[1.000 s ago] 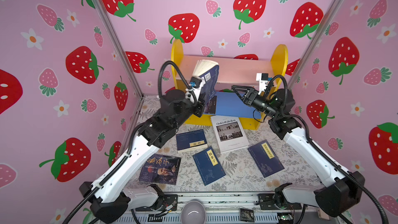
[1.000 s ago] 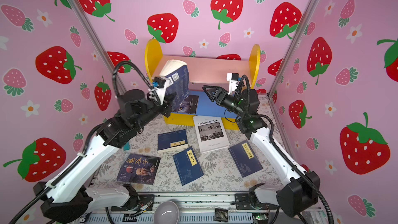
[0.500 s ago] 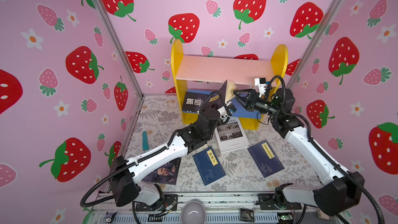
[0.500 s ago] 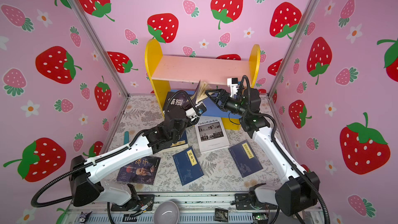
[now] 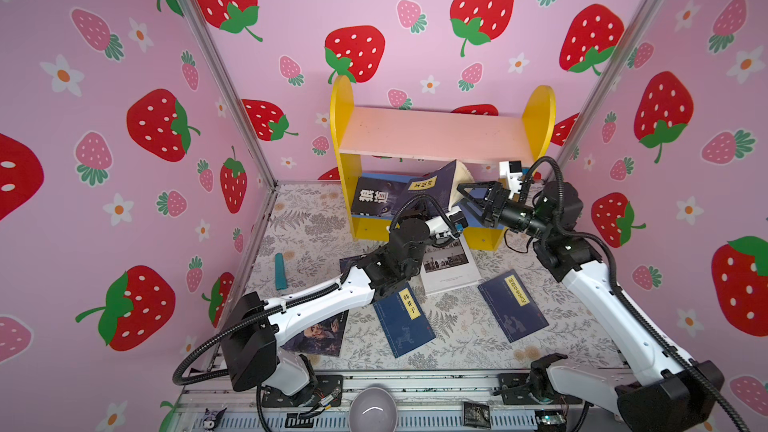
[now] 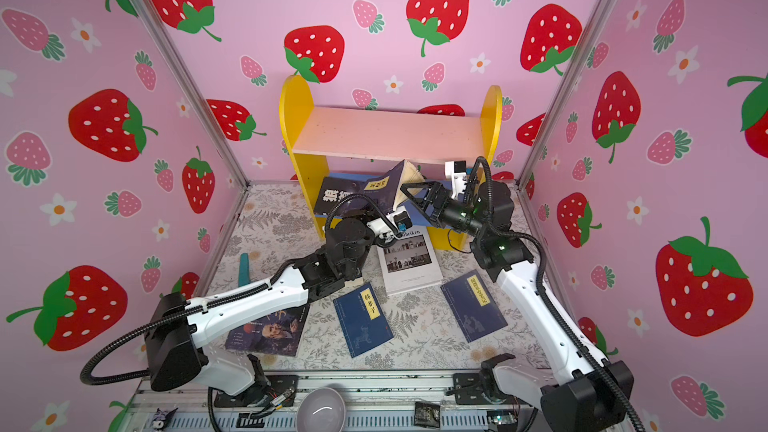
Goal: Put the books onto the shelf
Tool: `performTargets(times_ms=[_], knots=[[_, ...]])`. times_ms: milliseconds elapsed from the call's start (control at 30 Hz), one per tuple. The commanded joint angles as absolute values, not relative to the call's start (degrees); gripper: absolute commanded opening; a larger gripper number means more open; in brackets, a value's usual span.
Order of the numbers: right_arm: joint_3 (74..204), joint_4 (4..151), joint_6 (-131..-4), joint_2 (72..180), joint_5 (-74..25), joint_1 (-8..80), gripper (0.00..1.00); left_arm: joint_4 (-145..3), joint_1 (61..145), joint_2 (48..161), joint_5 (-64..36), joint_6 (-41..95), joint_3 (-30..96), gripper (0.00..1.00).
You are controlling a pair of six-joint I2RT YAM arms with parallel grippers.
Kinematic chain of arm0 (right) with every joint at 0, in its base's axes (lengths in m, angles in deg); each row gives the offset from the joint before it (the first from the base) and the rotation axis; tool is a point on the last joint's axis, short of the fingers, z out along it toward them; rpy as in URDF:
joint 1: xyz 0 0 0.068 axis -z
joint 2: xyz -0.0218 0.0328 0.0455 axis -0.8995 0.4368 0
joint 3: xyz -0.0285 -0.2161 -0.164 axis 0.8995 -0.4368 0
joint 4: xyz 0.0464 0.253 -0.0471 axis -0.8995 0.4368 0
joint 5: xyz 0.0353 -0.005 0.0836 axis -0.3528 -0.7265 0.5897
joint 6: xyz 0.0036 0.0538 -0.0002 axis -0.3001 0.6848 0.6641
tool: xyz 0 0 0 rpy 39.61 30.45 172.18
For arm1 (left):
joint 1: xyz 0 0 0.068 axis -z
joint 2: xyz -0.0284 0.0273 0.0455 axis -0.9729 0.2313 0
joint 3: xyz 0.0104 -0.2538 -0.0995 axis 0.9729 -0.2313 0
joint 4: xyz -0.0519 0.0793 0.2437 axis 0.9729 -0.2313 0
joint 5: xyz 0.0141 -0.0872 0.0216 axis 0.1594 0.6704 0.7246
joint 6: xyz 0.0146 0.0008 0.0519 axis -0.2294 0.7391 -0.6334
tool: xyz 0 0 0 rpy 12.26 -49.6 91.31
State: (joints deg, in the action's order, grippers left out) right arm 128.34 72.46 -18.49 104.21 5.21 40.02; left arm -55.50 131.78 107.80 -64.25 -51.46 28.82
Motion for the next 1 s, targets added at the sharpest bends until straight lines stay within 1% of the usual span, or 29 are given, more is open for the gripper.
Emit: performTargets(times_ms=[0,133,267,333,467,500,567,600,633,667,733,800,833,933,967], knots=[[128.07,73.83,-18.97,104.04,4.01,40.21,1.0,-49.92,132.78,107.31,-64.26,-53.87,29.25,0.0],[128.11,75.07,-19.07,105.54,3.02,39.36,0.98,-48.53,133.87,108.1,-64.13,-57.35,28.79,0.0],[131.51,81.0,-22.32,107.06,1.57,38.79,0.95,-45.15,134.96,109.76,-65.0,-61.76,28.49,0.0],[131.75,82.19,-22.67,107.33,1.2,38.78,0.9,-43.55,135.42,110.67,-65.09,-63.42,28.36,0.0],[130.92,82.33,-22.15,107.5,1.53,38.83,0.74,-41.88,135.61,111.89,-65.22,-65.08,28.18,0.0],[130.71,82.49,-22.07,107.35,1.36,38.86,0.72,-41.85,135.61,112.0,-65.27,-65.38,28.2,0.0],[130.68,83.62,-22.25,106.87,-0.16,38.94,0.64,-40.54,135.6,112.62,-65.28,-66.61,27.85,0.02],[130.68,84.17,-22.48,106.58,-0.83,38.96,0.64,-39.68,135.59,112.95,-65.36,-67.26,27.62,0.03],[130.9,84.65,-22.69,106.48,-1.33,39.18,0.65,-39.11,135.59,113.25,-65.35,-67.72,27.57,0.04],[131.08,85.16,-22.92,106.22,-1.68,39.35,0.69,-39.03,135.53,113.66,-65.49,-67.9,27.63,0.05],[131.63,85.9,-23.68,105.82,-2.43,39.53,0.83,-39.04,135.44,114.1,-65.48,-67.99,27.66,0.05],[132.88,88.13,-25.23,105.77,-3.69,39.57,0.82,-38.67,135.44,114.42,-65.35,-67.92,27.64,0.04],[133.56,89.52,-26.01,105.78,-4.67,39.58,0.79,-38.51,135.43,114.61,-65.27,-67.94,27.65,0.04],[133.95,91.21,-26.96,105.66,-6.36,39.65,0.62,-37.81,135.5,115.04,-65.23,-68.34,27.76,0.04],[133.74,91.44,-27.11,105.49,-6.88,39.66,0.53,-37.84,135.39,115.21,-65.36,-68.41,27.74,0.11]])
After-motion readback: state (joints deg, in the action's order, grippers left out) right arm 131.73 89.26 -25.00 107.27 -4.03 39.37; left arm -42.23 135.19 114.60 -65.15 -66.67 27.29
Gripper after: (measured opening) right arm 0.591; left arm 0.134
